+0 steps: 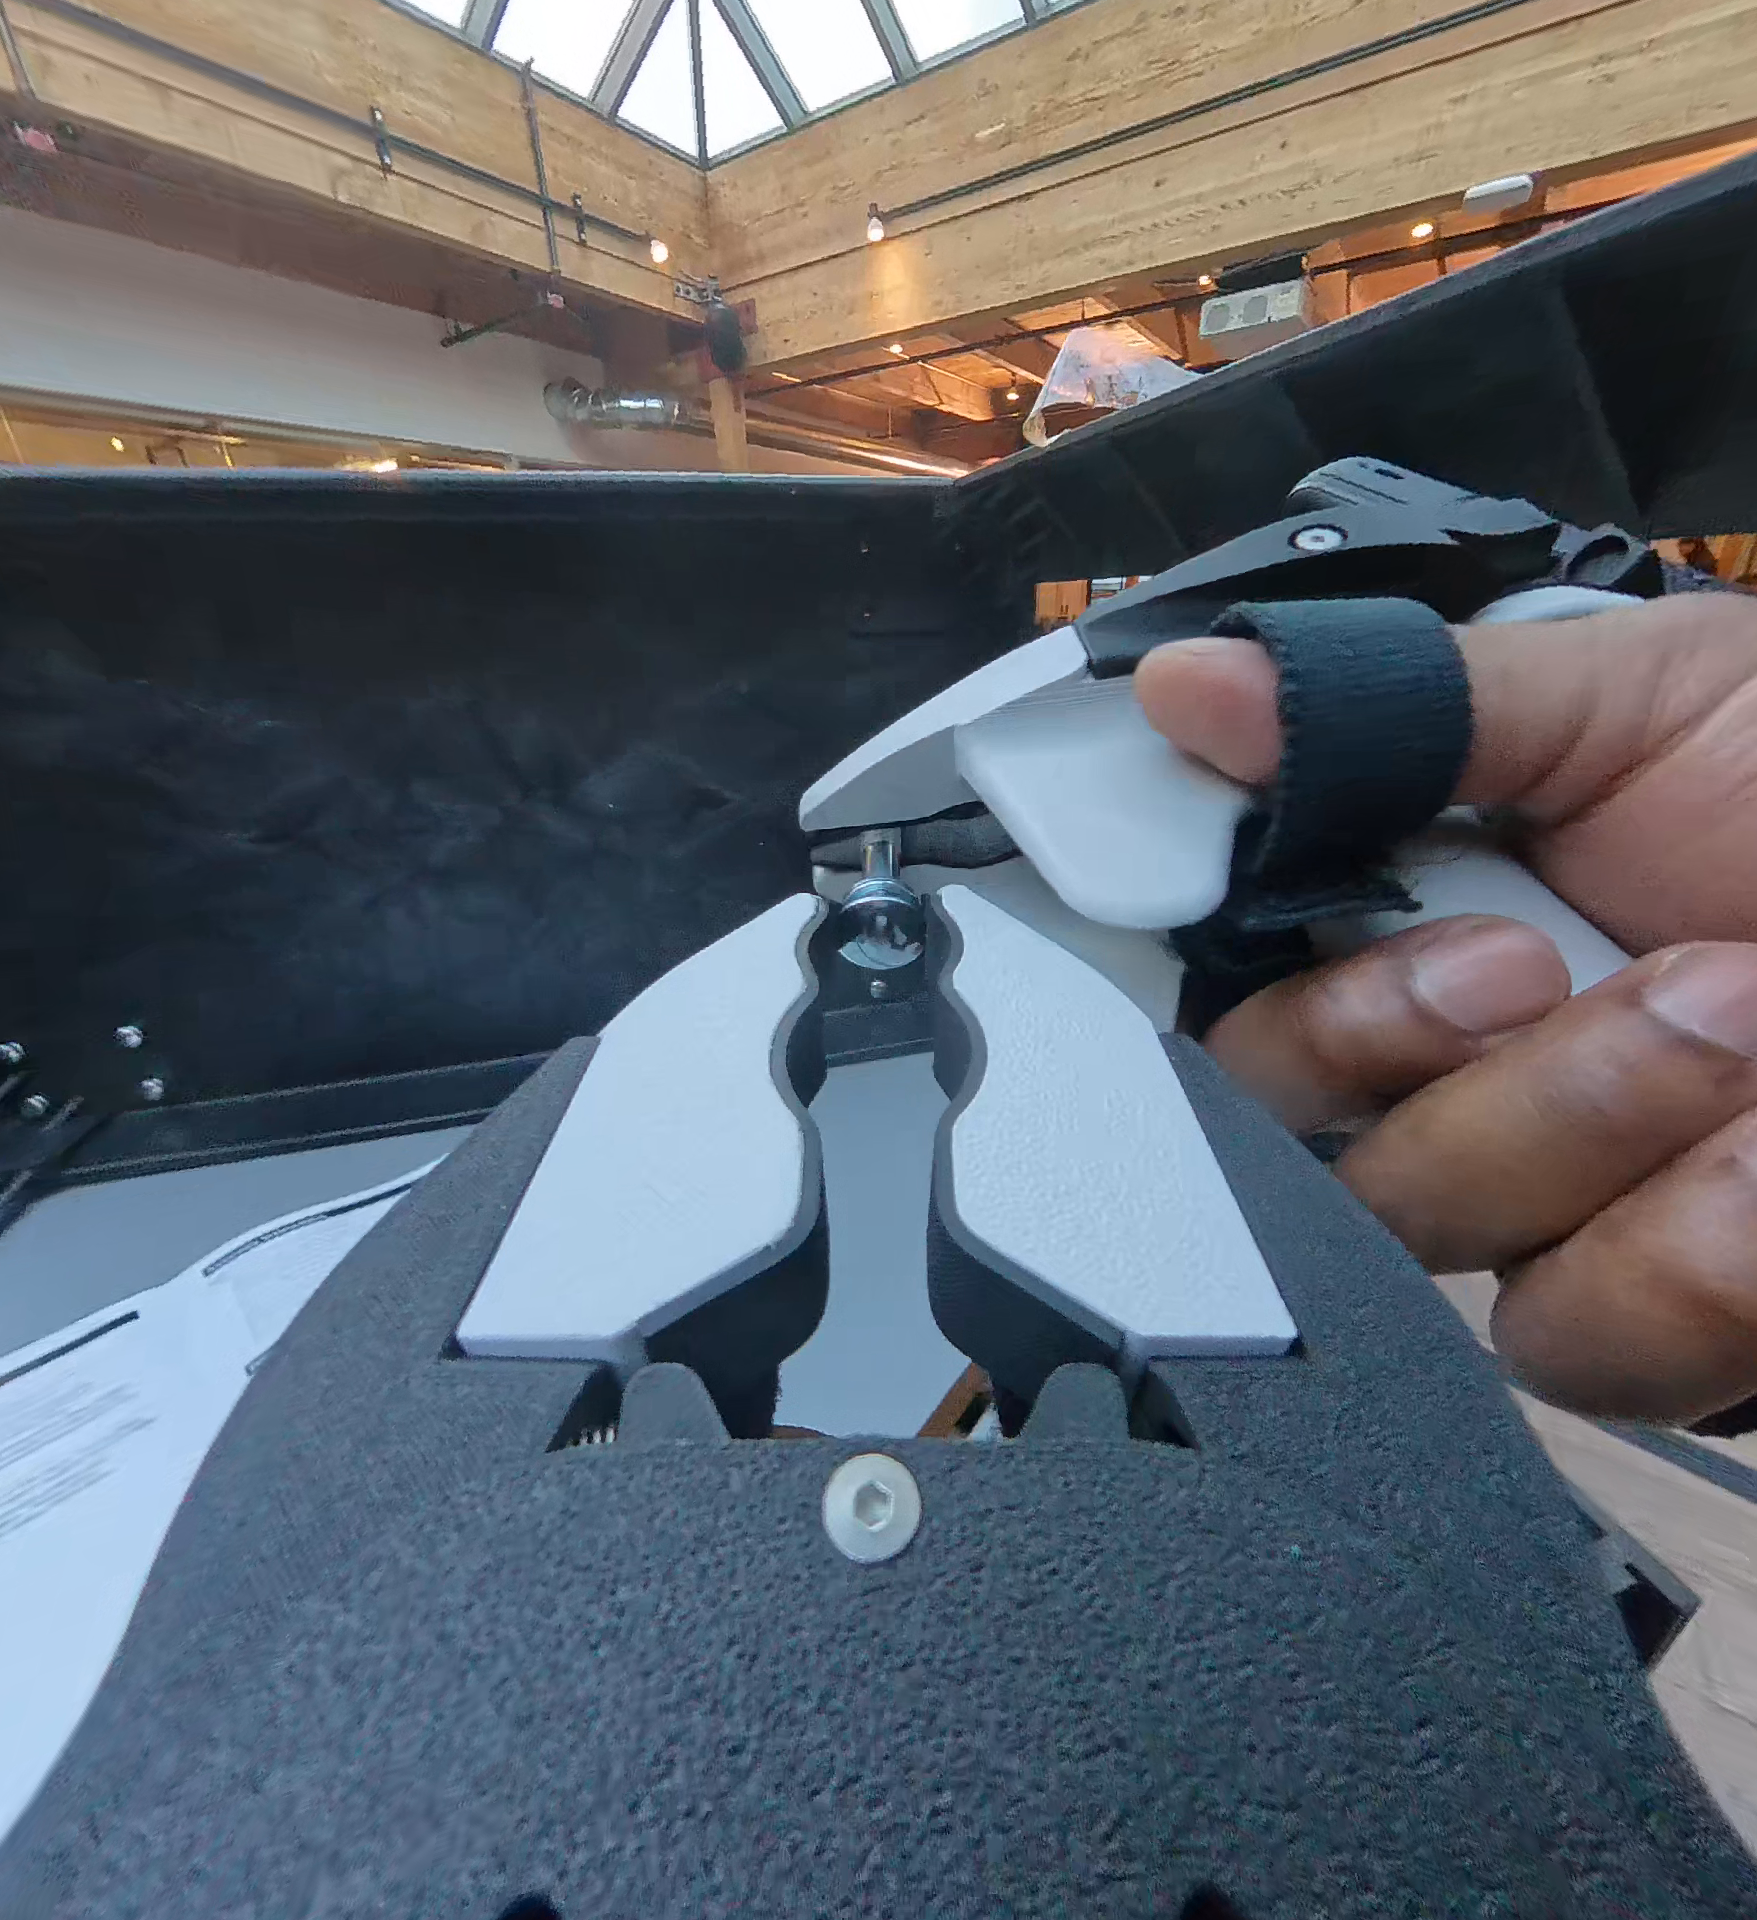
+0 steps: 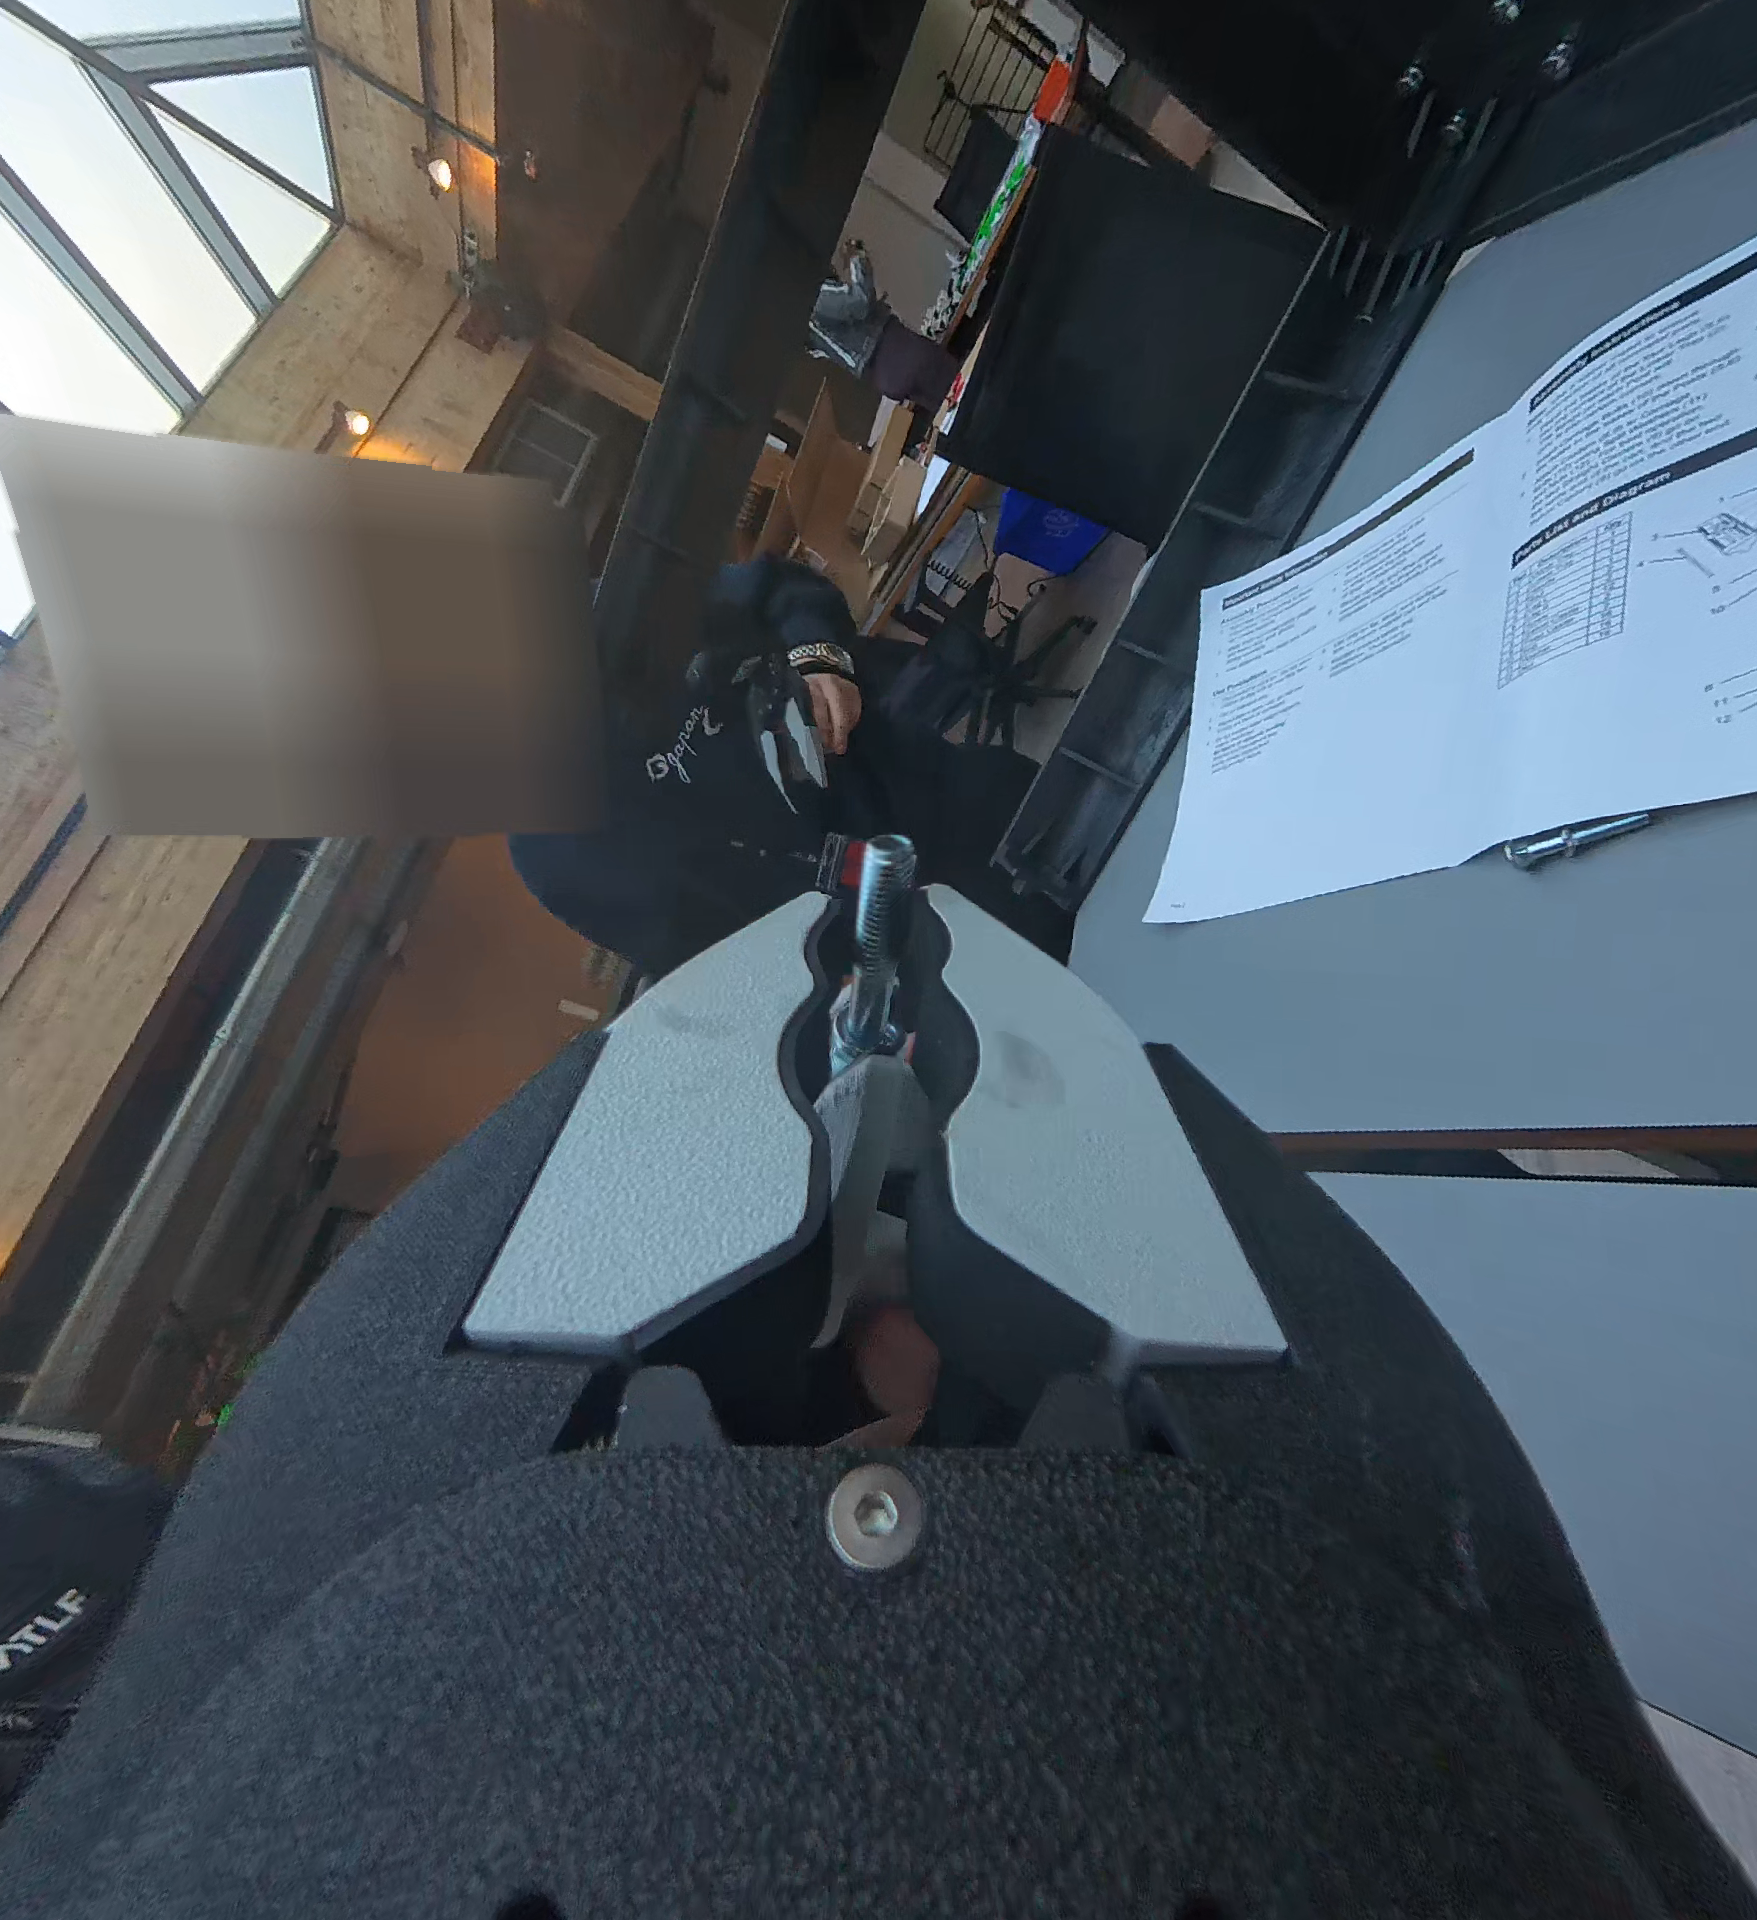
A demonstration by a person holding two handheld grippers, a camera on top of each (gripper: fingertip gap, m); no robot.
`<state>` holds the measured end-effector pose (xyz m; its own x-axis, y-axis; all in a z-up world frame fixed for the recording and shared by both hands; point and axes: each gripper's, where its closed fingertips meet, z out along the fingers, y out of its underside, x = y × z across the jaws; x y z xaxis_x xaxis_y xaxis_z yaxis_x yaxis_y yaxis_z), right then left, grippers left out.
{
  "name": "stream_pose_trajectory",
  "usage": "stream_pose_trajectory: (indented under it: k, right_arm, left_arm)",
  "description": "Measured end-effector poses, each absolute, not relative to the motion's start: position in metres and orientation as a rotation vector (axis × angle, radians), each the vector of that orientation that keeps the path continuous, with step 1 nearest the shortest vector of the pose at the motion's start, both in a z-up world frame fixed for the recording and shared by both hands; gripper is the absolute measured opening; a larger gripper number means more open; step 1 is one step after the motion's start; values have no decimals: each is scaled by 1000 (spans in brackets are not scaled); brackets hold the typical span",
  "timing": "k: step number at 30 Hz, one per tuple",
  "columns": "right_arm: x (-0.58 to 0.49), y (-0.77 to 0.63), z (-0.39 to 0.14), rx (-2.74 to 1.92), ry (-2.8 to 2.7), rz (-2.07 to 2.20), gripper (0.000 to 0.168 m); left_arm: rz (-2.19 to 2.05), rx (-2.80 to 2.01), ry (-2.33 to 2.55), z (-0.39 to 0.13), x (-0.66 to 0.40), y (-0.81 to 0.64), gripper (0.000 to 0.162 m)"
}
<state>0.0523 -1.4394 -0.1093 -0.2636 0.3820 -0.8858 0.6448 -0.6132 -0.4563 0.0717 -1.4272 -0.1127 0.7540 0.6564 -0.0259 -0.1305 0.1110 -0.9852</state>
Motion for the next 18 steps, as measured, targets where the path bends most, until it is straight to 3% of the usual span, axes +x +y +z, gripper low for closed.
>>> stream_pose_trajectory:
  k: [3, 7, 13, 18]
  right_arm:
    - [57, -1432, -119, 1748, 1424, -1945, 39]
    - [74, -1408, -144, 1753, 1702, -1928, 49]
    - [120, -1357, -194, 1811, 1895, -1877, 37]
    - [162, -1326, -269, 1893, 2192, -1588, 34]
  left_arm:
    - [535, -1327, -543, -117, 63, -1419, 16]
    - [411, -1283, -657, -129, 42, -1408, 16]
    - [322, -1247, -644, -133, 4, -1355, 15]
    - [320, -1230, -516, -123, -54, -1266, 16]
